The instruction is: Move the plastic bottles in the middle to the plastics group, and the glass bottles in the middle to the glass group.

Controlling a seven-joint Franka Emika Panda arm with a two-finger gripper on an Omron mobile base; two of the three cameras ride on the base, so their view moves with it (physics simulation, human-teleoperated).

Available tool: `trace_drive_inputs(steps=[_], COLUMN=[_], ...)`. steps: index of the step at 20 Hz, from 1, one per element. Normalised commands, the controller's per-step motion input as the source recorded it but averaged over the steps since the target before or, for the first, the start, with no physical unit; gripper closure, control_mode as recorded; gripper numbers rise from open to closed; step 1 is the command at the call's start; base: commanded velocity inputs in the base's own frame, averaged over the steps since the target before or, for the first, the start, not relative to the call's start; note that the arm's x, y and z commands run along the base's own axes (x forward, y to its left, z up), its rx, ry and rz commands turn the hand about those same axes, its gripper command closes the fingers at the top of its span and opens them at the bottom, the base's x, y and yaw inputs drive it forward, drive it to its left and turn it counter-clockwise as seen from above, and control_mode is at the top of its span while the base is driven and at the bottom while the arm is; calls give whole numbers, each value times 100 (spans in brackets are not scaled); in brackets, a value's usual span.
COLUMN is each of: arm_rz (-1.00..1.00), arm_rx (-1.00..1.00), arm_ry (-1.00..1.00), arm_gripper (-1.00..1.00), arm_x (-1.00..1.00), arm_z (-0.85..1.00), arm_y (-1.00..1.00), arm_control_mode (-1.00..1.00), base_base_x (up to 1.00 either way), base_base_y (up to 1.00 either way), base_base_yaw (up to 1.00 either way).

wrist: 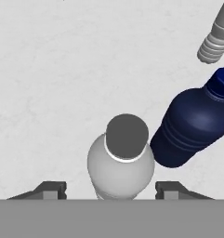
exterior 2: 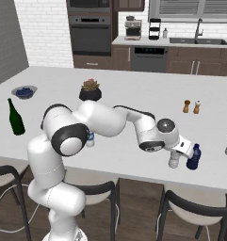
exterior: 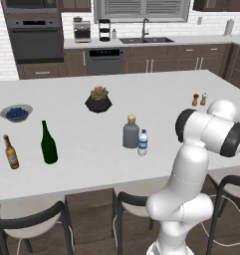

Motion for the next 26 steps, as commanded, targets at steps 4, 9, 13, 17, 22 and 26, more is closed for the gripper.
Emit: trace_drive_inputs(steps=[4,9,13,17,22,26], arm_rz=[0,0,0,0,7,21], arm_rx=[0,0,0,0,0,0], arm_ry=[0,0,0,0,10,26], arm_gripper=[-100,-100,-100,-100,-100,-100], arm_x=[0,-1,-27,-38,-30,2], arm_z=[0,7,48,74,65,46], arm_y=[0,0,6,12,41,80], arm_control_mode=[-100,-100,-100,-100,-100,-100], base_base_x=[0,0,0,0,0,0], base_base_y=[0,0,0,0,0,0], base_base_yaw=[0,0,0,0,0,0])
